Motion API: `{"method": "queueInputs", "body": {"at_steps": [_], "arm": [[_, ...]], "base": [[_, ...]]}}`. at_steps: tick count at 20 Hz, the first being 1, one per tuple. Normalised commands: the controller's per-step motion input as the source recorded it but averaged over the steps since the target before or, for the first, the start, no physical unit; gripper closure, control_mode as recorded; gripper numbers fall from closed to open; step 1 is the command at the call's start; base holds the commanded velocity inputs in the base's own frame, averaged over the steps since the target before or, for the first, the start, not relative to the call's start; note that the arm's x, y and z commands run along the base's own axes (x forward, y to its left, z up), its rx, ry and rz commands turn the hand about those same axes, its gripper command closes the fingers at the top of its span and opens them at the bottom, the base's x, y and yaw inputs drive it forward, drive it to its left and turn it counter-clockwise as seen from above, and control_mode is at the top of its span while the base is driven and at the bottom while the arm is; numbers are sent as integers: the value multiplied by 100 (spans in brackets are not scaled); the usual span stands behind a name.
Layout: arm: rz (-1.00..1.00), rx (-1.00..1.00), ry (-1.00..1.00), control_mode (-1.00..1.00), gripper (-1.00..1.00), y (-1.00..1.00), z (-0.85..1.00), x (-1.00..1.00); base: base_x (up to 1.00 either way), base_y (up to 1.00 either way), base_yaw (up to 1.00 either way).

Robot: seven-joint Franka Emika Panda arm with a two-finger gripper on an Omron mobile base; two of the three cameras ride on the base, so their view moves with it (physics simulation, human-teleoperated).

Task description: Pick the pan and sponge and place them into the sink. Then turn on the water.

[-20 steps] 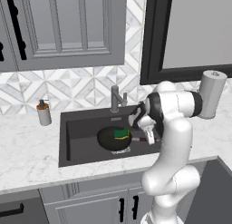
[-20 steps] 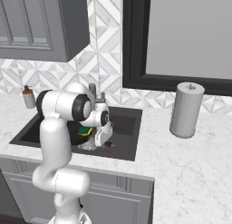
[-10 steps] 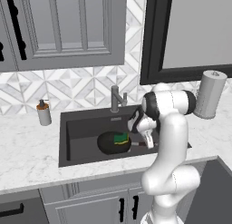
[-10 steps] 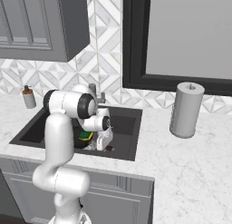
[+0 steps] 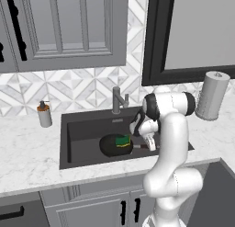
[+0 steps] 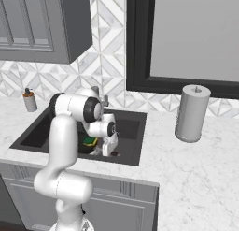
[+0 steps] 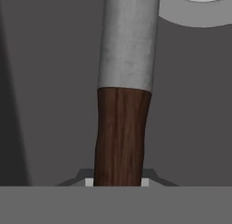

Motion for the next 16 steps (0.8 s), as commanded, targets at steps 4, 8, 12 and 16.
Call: {"method": "queueInputs", "body": {"at_steps": [4, 8, 12, 16], "arm": [[3, 1, 0, -100, 100, -12, -22, 39], [3, 2, 0, -100, 100, -10, -36, 19], [3, 1, 0, -100, 100, -6, -34, 9], [4, 0, 0, -100, 100, -4, -26, 3]], "base": [[0, 0, 0], [0, 0, 0], [0, 0, 0], [0, 0, 0]]}}
